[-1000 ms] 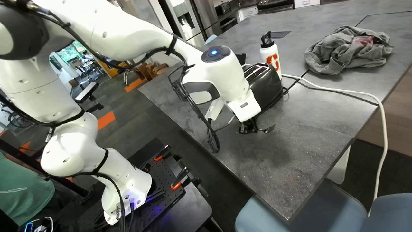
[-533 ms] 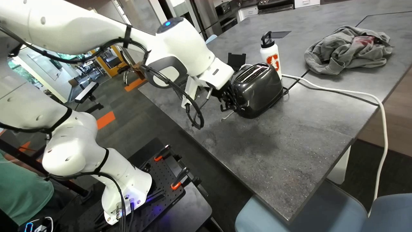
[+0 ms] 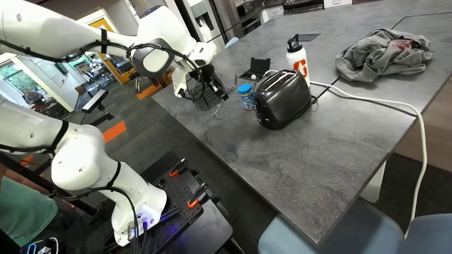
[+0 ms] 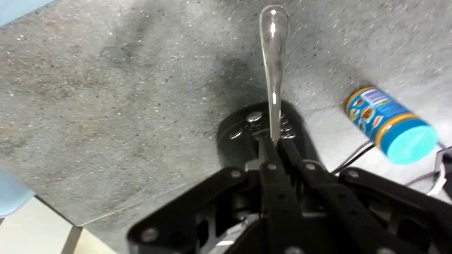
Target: Put the silver spoon in the grey cutlery box then put the silver fork in the grey cutlery box
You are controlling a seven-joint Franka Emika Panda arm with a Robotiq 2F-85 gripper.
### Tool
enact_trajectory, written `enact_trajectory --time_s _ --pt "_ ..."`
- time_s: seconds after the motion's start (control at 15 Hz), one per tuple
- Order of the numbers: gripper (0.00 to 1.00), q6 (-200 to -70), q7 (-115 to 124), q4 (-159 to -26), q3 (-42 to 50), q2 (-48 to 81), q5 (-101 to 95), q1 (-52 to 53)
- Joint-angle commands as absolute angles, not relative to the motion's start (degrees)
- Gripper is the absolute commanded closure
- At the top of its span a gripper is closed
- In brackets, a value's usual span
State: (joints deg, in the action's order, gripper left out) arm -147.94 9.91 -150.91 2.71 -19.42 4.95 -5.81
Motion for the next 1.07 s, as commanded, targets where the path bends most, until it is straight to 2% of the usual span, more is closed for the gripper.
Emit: enact_trajectory --time_s 0.0,0.4,0.47,1.0 --pt "0.93 -147.2 9.2 -151.2 1.8 -19.6 5.2 -4.1" --pt "0.93 -146.8 7.8 -151.9 1.3 -19.6 5.5 -2.0" --pt "0.98 -148.2 4.3 -151.7 2.5 -19.5 8.2 0.0" --pt "0.98 -150.6 -13.3 -146.2 1.6 -20.8 18.3 14.2"
